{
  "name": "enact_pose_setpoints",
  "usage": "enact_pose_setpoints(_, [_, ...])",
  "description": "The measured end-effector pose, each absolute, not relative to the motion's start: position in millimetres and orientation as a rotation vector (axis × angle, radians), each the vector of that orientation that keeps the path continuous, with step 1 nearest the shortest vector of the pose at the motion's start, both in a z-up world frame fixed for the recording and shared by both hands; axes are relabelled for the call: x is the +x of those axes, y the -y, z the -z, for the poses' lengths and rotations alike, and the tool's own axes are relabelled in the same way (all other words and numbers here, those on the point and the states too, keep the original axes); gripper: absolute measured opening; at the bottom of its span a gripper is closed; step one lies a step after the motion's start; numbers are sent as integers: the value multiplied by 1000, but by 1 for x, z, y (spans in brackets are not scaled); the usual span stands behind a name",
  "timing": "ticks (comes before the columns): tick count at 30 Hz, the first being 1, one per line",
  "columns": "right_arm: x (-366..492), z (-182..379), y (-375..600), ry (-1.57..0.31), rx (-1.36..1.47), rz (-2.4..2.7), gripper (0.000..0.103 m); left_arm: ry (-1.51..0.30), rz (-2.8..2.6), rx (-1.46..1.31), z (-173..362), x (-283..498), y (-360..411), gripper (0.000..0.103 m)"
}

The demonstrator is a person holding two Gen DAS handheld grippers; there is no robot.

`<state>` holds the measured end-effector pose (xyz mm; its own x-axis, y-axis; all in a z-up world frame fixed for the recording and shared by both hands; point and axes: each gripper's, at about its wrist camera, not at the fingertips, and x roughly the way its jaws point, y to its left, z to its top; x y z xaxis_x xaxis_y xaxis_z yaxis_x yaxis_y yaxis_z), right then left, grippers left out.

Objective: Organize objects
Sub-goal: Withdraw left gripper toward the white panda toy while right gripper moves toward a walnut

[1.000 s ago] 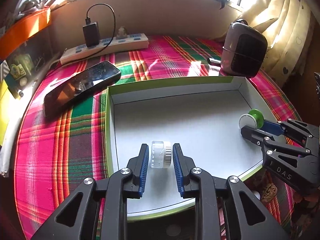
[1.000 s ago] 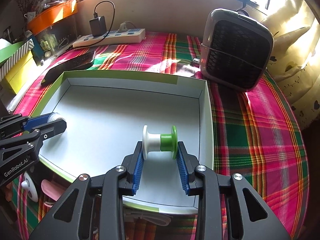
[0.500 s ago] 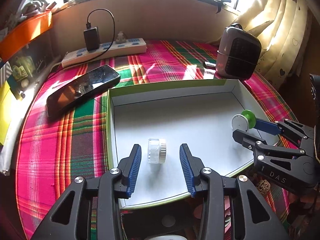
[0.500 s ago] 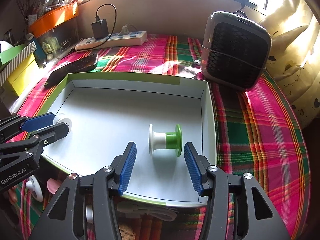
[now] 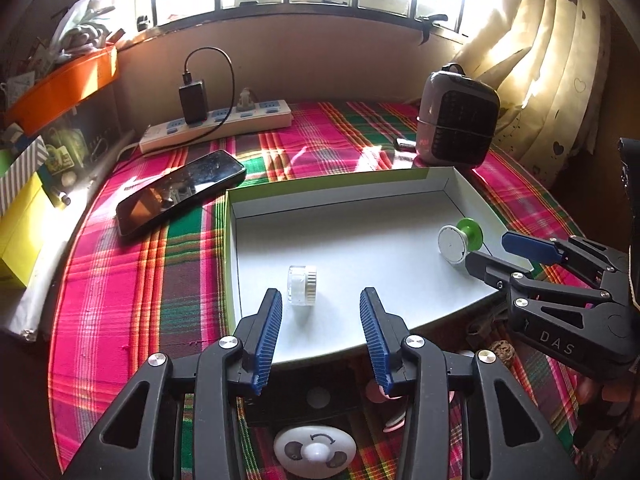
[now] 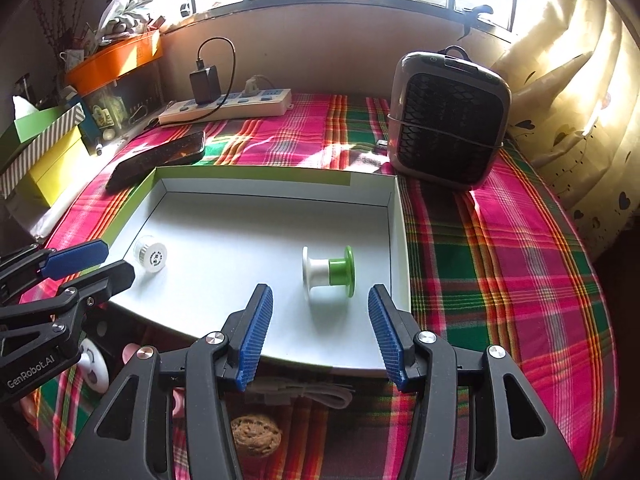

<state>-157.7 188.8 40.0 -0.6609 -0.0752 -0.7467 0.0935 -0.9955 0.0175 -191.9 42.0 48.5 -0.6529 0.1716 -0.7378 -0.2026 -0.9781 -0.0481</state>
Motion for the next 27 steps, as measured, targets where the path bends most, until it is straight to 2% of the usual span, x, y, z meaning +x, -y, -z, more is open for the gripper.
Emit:
enact_pose_setpoints(20, [-94, -44, -182, -70, 1145, 2731, 51, -109, -2753, -1156, -47, -144, -32, 39])
enact_pose_setpoints(27, [-74, -40, -176, -87, 1113, 2659, 51, -40, -2736, -1171, -41, -133, -17, 39])
